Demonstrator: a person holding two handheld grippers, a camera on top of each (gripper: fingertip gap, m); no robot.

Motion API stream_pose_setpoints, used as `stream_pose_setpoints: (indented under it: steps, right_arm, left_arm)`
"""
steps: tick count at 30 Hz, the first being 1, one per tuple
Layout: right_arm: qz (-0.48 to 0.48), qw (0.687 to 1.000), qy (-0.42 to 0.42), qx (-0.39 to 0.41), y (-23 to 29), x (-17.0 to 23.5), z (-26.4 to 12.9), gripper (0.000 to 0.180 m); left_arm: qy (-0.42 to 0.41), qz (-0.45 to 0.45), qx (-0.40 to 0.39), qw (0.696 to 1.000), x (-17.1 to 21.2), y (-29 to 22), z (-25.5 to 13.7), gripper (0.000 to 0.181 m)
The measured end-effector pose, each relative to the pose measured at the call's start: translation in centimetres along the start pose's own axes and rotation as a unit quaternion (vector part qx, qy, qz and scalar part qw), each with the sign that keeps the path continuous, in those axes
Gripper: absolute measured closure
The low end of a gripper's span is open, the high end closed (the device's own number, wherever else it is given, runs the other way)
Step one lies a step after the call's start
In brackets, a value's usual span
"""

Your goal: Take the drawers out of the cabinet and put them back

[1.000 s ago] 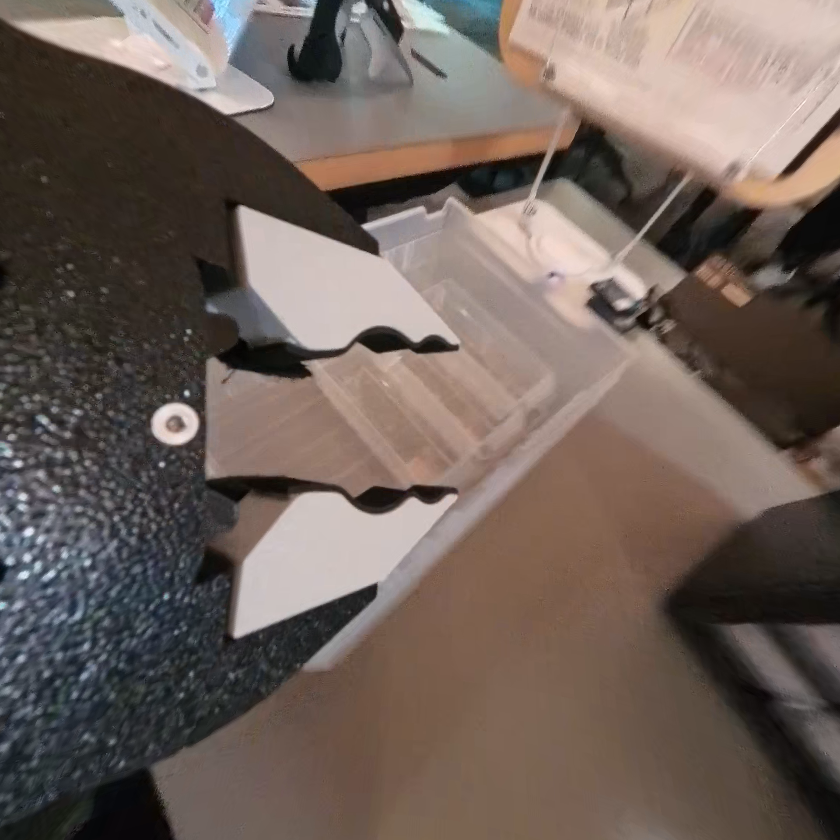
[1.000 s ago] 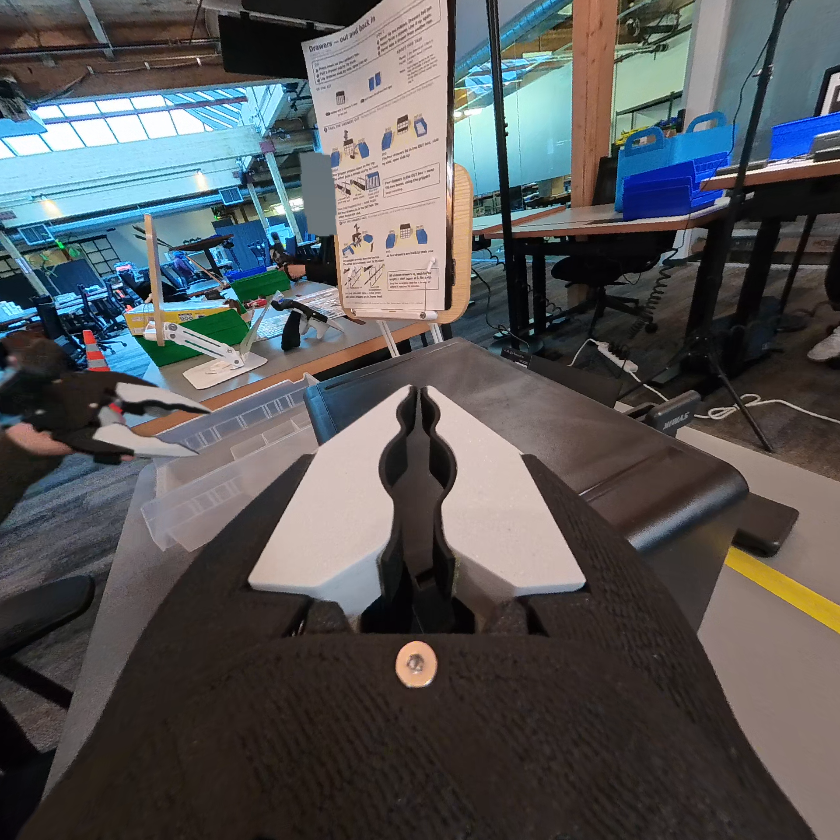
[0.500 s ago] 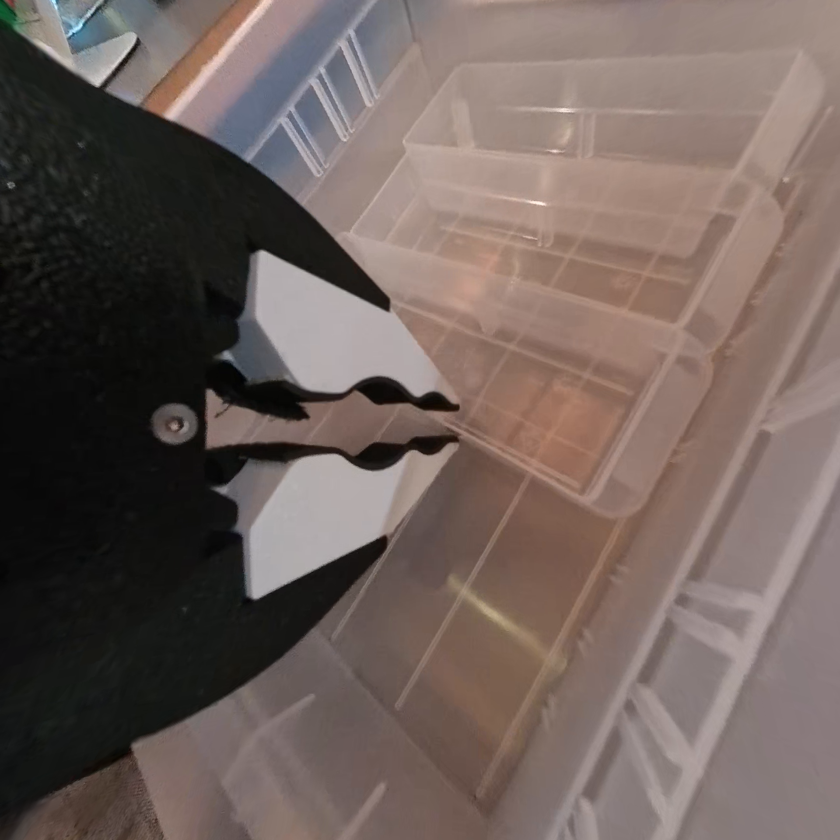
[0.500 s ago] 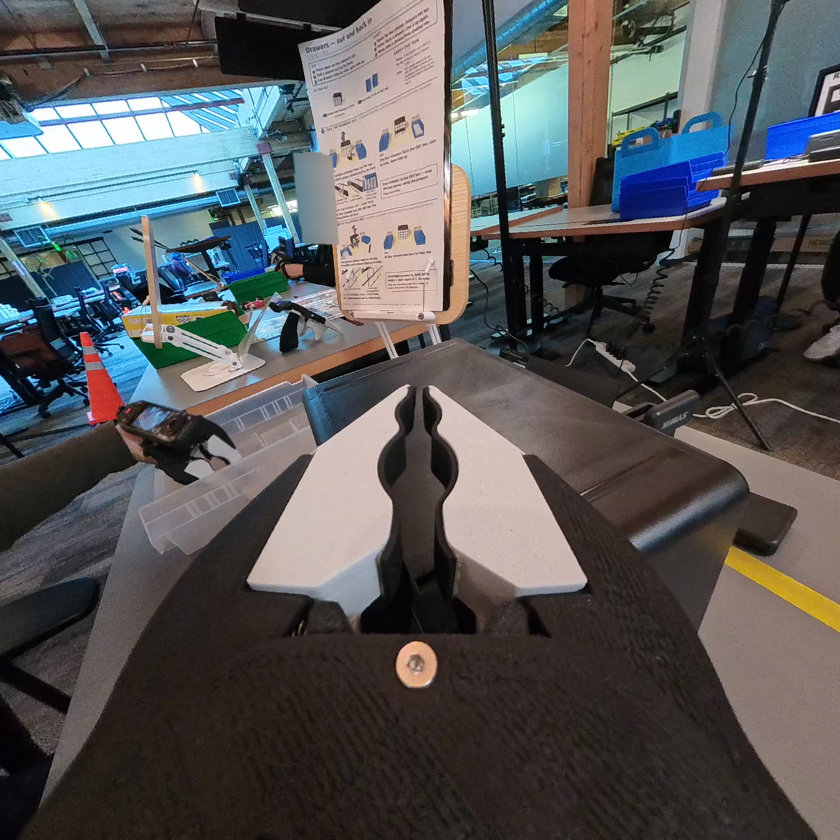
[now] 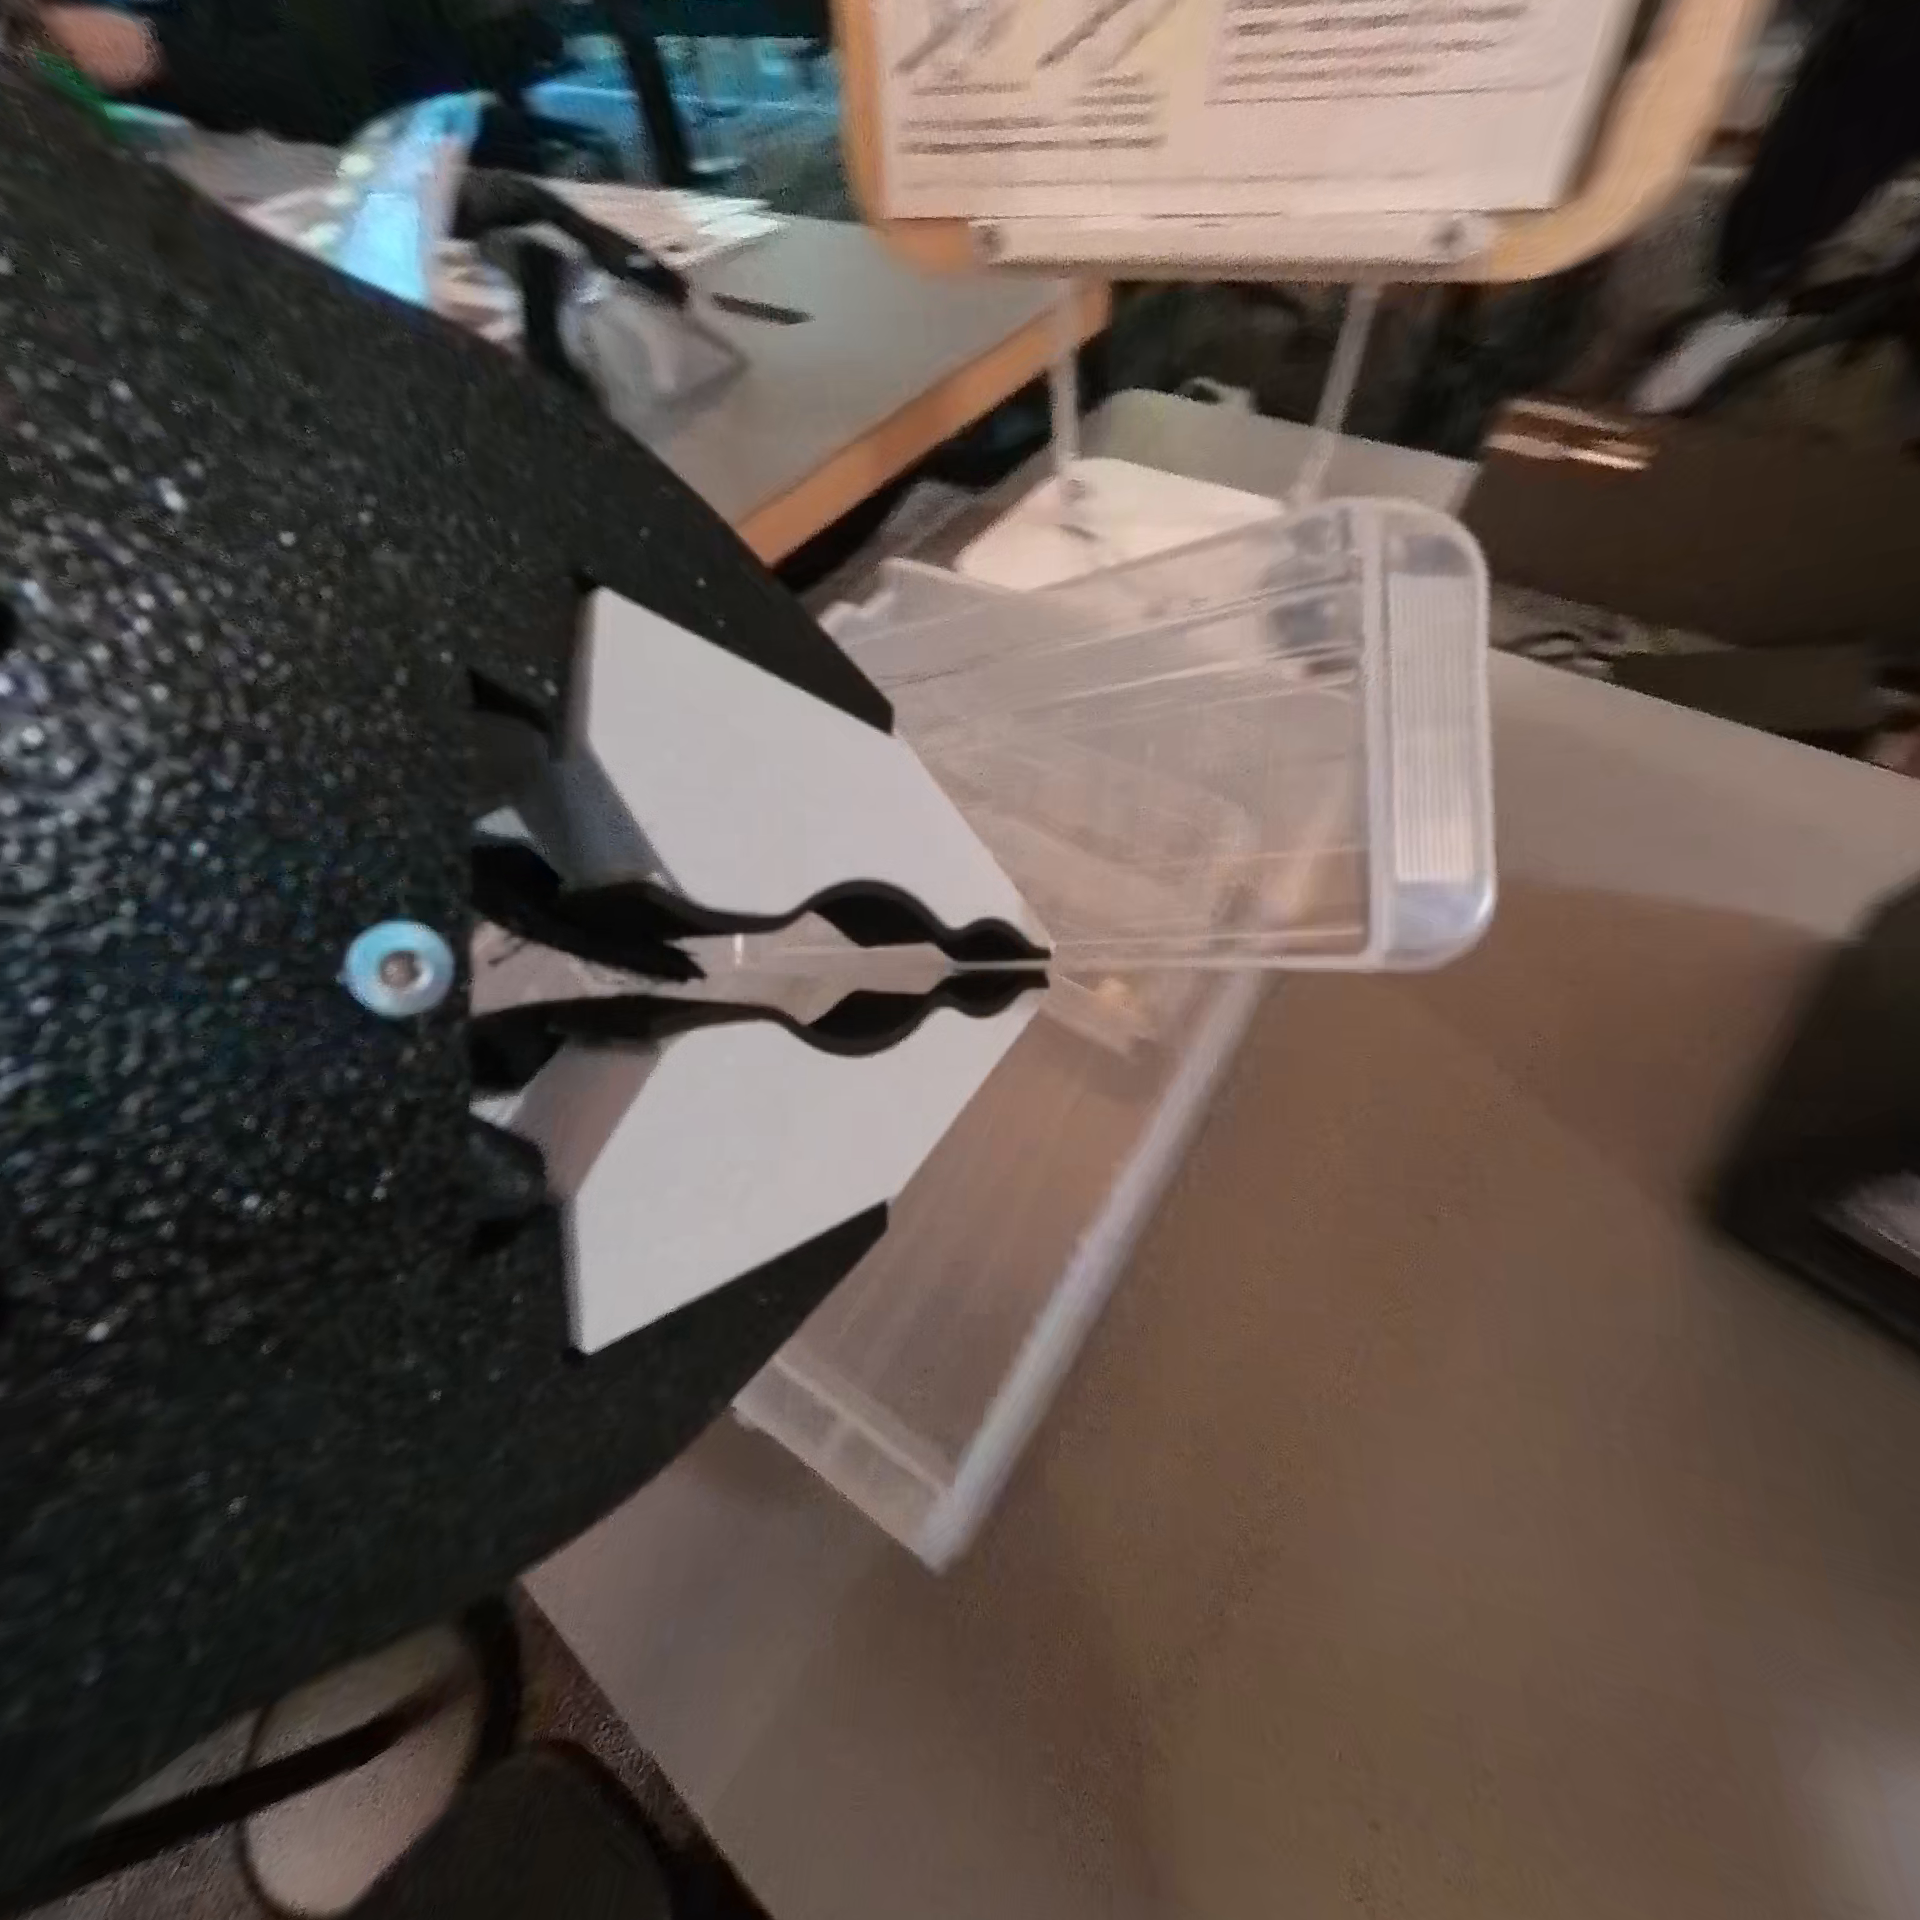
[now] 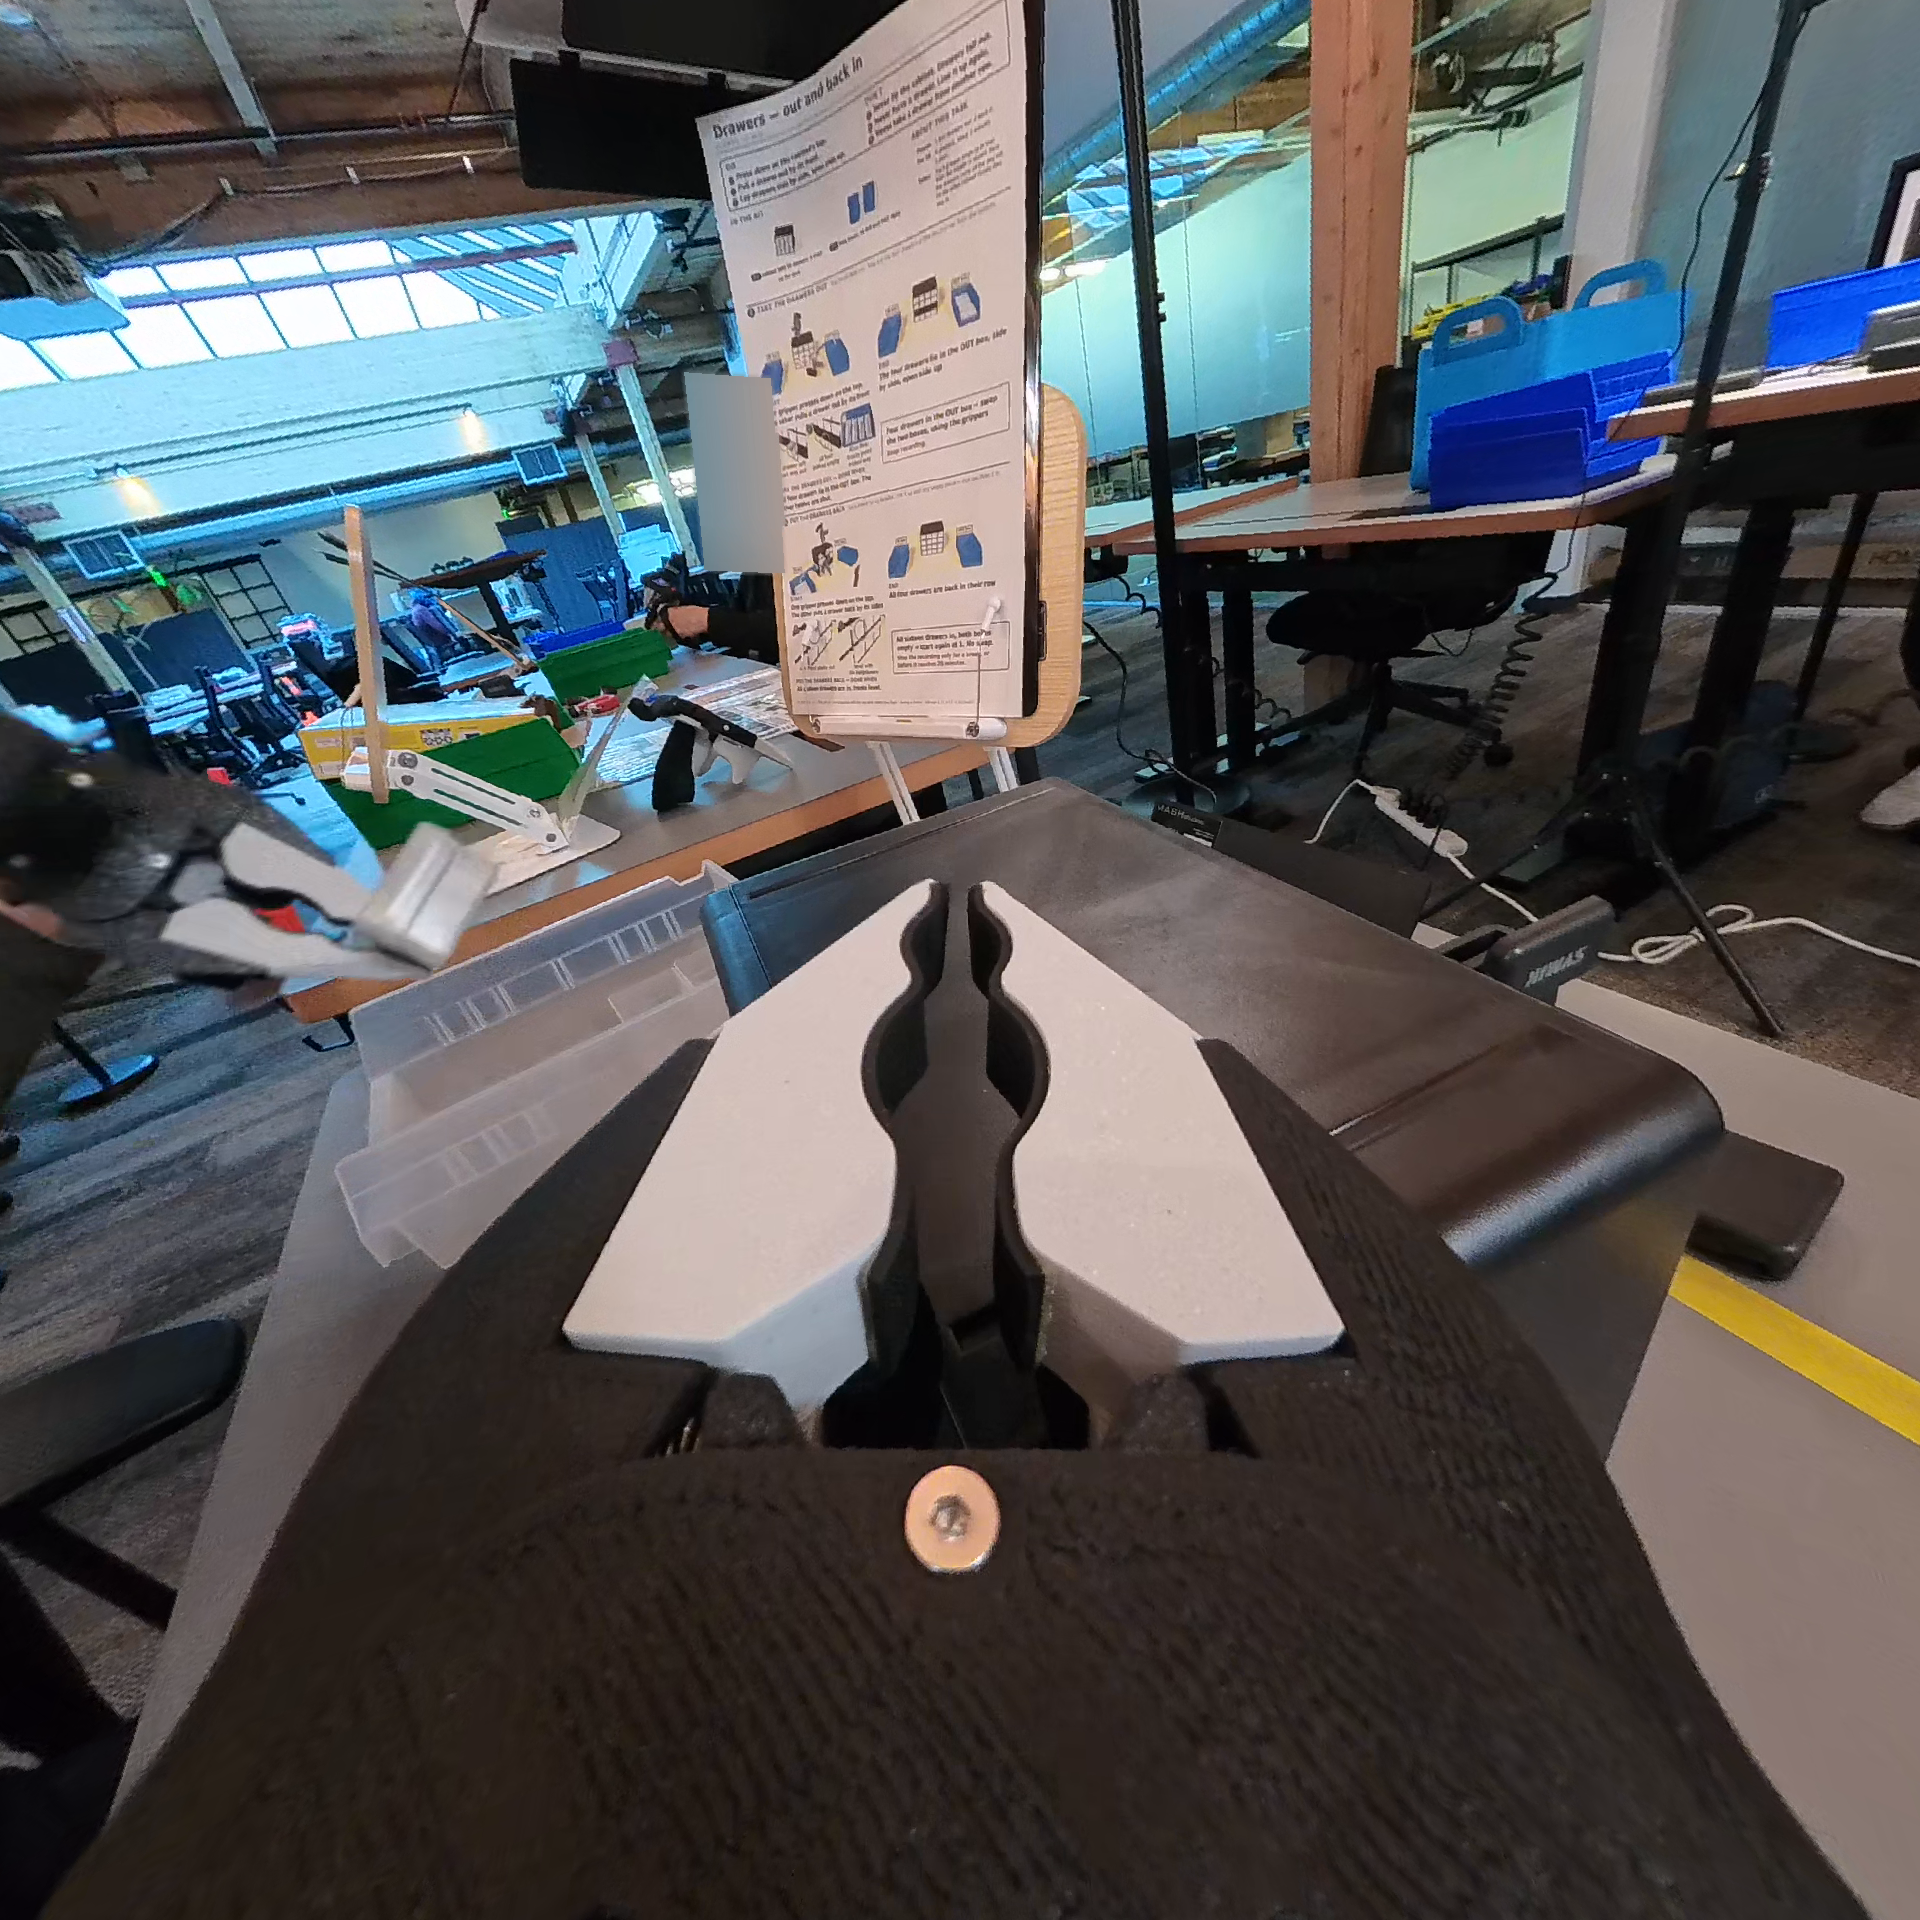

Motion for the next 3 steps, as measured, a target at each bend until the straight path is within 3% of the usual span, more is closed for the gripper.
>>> stream_pose_setpoints:
  steps: [1, 3]
  right_arm:
    - [0.001, 1.0, -0.001, -0.001, 0.0, 0.0, 0.0, 0.177]
    - [0.002, 1.0, -0.002, -0.003, 0.0, 0.0, 0.0, 0.177]
  left_arm:
    - [-0.024, 0.029, 0.023, 0.999, -2.5, -1.4, 0.0, 0.181]
    - [-0.045, 0.092, 0.081, 0.991, -6.4, -4.9, 1.1, 0.181]
Point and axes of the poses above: each gripper's, where its closed fingertips meet, z out along the fingers, x out of its underside, y = z × x across the jaws, the point moved 1 cm from there along -z, back along the fingers, and after that the axes turned 7 degrees about x, right-handed, at the moved point
